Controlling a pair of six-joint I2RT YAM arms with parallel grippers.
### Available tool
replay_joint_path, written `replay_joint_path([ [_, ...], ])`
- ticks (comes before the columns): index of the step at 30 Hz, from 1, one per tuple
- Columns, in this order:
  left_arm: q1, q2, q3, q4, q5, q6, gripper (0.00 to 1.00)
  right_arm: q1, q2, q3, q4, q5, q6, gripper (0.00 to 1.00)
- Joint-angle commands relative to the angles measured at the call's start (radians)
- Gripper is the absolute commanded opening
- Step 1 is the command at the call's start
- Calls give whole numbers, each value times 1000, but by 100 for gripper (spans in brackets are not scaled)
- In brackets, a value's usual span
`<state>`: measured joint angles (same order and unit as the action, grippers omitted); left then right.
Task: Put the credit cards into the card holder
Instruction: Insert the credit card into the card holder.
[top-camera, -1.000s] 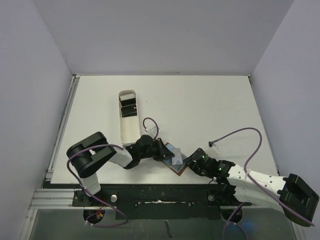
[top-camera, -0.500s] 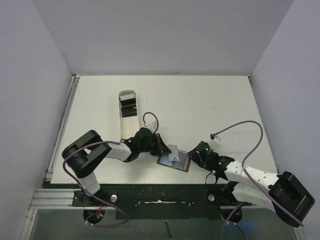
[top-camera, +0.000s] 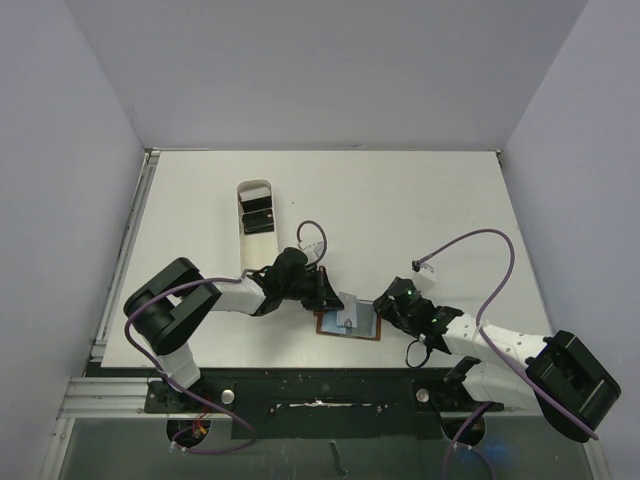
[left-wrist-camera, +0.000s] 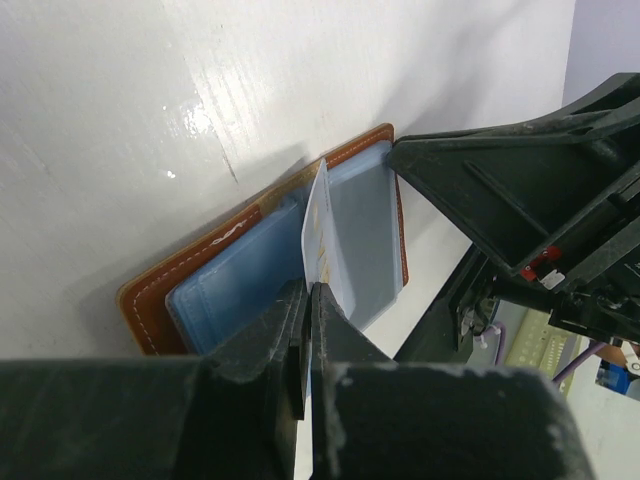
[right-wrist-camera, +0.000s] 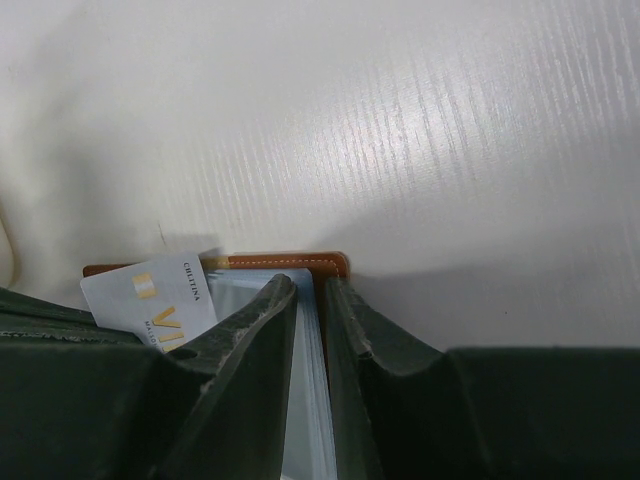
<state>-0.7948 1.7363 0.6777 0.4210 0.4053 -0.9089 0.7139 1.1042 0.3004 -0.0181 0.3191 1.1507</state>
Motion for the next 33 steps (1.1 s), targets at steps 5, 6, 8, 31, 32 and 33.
replay_joint_path([
  [5,0,7,-2,-52,24,27,0,-5,19,-27,-69,6,-20,22],
  [6,0,9,-6,-53,26,22,0,-5,19,-31,-66,5,-18,22],
  [8,-1,6,-12,-56,18,8,0,-6,20,-36,-64,5,-12,22],
  [31,-29,25,11,-116,-9,-70,0,12,16,-39,-73,24,14,21],
  [32,-29,30,17,-121,-8,-70,0,14,16,-42,-72,23,15,21],
  [33,-29,36,23,-130,-5,-70,0,15,18,-42,-72,25,16,21],
])
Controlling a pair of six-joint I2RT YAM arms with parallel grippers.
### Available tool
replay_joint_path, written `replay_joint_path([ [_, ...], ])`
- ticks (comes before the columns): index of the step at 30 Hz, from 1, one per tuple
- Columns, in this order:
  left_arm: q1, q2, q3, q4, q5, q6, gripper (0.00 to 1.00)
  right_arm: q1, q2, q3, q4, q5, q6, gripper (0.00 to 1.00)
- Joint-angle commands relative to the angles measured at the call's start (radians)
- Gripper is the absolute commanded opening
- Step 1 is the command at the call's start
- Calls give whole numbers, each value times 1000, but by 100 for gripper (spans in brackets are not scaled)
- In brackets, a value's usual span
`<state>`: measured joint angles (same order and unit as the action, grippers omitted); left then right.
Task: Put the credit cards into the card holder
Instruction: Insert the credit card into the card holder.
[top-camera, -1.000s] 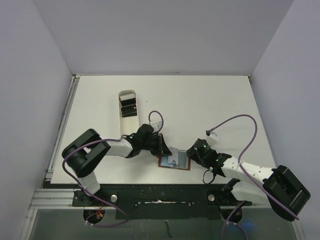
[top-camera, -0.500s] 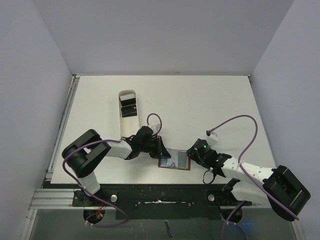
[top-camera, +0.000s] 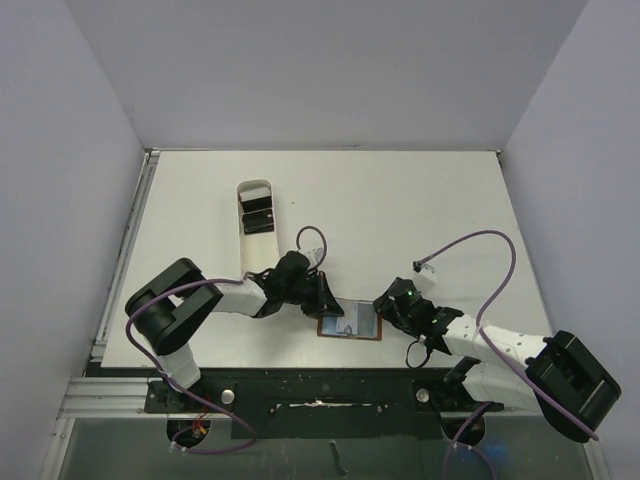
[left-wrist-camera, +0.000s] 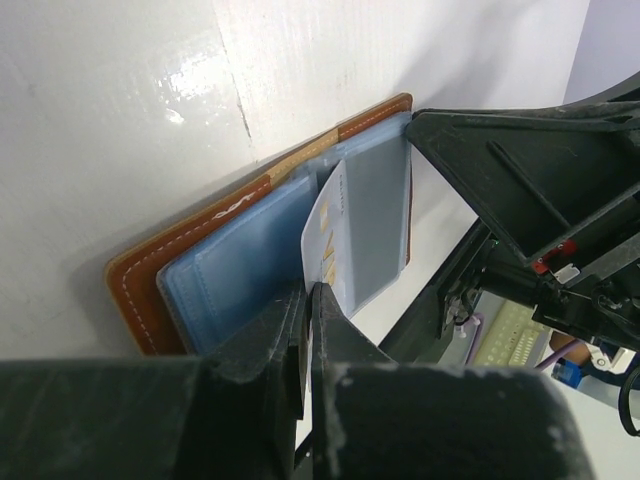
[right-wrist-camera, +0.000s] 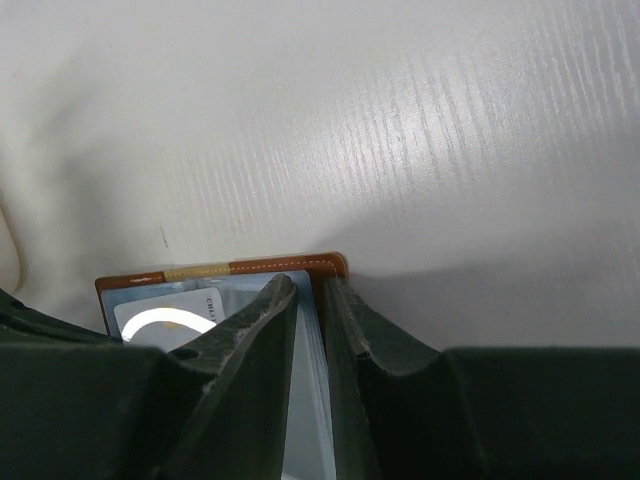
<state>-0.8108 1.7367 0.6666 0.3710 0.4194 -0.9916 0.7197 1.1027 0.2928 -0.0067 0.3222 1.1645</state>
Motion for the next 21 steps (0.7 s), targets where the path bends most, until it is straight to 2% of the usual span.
replay_joint_path([
  [1,-13,40,40,-87,-16,13,0,12,20,-35,-82,22,4,21],
  [8,-15,66,74,-140,-7,9,0,28,23,-34,-77,28,16,21],
  [12,-26,69,75,-91,-18,-26,0,39,26,-22,-75,23,23,21],
  [15,-26,53,87,-100,-44,-16,12,41,5,2,-110,28,17,23],
  [21,-25,-28,108,-203,-136,50,27,42,-107,39,-234,33,-33,28],
])
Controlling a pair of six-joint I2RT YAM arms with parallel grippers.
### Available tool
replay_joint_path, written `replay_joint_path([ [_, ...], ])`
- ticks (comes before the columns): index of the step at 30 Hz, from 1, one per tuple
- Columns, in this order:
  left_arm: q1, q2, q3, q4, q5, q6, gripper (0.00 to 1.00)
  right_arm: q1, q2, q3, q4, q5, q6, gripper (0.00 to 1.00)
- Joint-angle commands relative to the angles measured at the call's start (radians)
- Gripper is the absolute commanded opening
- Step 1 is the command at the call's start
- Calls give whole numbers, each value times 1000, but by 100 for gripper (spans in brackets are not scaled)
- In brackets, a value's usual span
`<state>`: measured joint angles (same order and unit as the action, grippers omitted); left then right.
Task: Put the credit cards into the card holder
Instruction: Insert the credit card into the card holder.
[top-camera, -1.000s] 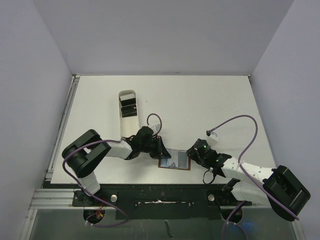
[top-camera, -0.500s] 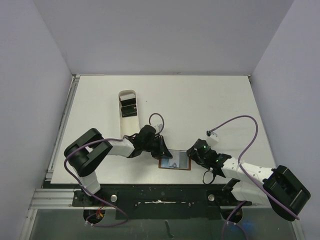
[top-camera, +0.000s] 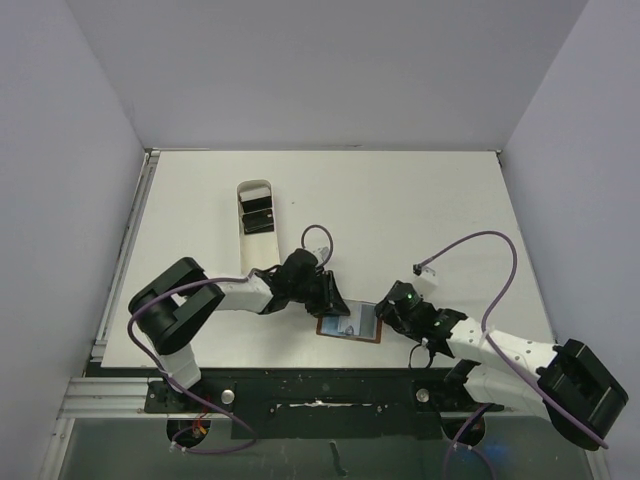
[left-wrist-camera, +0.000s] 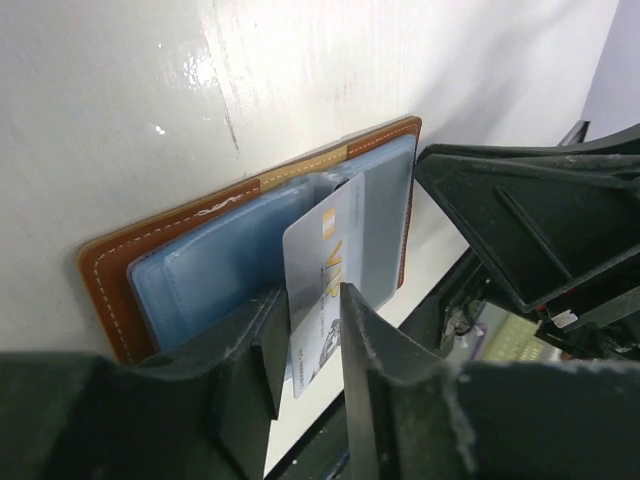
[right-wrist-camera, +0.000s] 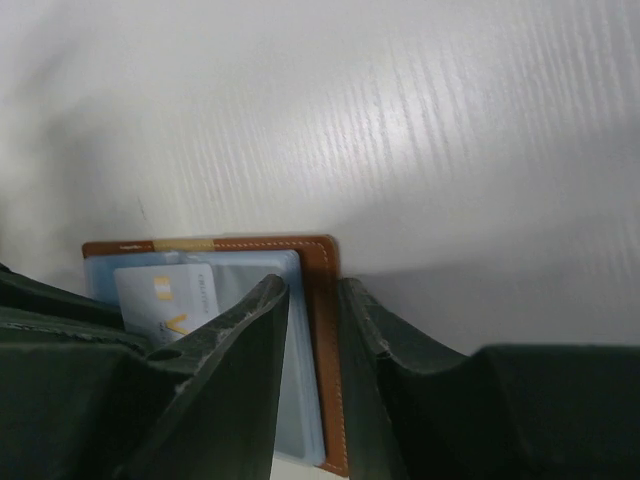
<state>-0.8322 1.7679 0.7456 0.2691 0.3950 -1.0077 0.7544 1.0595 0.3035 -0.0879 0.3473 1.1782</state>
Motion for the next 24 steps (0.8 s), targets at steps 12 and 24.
replay_joint_path([
  [12,-21,-74,14,-77,-141,74,38,34,-168,-20,-139,-78,-25,30],
  [24,-68,-4,31,-15,-139,29,28,96,-52,-41,-32,-55,20,28],
])
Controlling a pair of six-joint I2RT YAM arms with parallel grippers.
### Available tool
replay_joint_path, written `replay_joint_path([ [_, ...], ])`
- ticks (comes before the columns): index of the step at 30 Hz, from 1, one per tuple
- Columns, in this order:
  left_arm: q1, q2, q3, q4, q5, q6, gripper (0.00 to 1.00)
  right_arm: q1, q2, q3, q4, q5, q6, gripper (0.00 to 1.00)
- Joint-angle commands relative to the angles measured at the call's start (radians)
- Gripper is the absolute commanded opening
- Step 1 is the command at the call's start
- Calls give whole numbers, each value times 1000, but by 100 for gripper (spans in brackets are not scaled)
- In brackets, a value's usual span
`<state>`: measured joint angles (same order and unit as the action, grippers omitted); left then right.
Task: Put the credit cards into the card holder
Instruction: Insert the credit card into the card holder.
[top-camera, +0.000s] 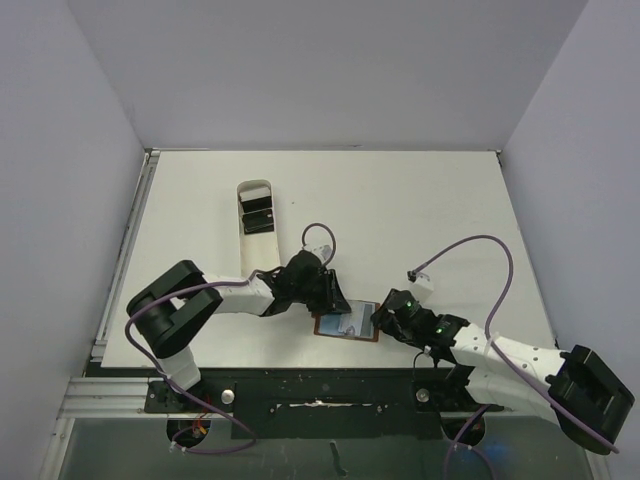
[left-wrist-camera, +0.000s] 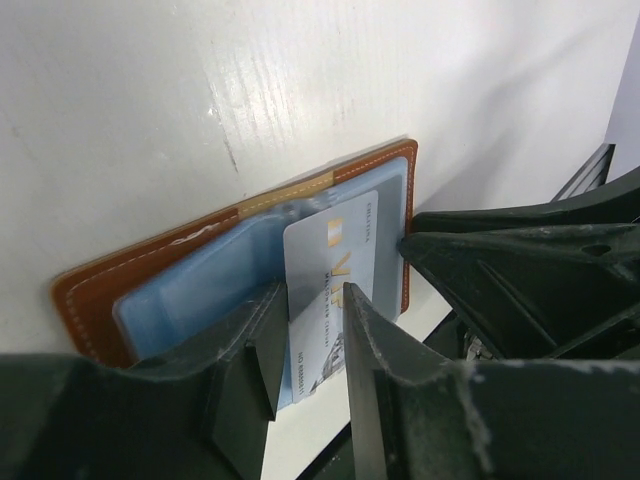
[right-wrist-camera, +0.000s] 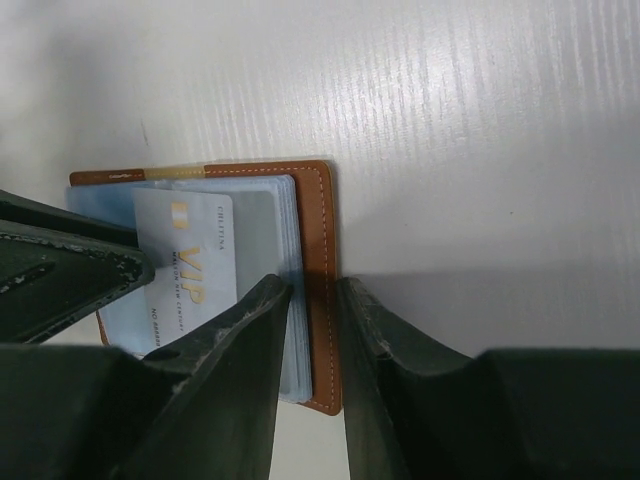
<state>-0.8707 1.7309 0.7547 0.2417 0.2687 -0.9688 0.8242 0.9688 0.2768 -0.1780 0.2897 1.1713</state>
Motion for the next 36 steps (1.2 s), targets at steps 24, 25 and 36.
replay_joint_path([
  [24,-77,-83,16,-42,-216,-26,33,36,-64,24,-88,111,29,25],
  [25,-77,-87,10,-40,-215,-29,33,37,-66,21,-88,110,31,25],
  [36,-83,-35,-17,4,-172,-59,1,47,-16,7,-51,98,40,24],
])
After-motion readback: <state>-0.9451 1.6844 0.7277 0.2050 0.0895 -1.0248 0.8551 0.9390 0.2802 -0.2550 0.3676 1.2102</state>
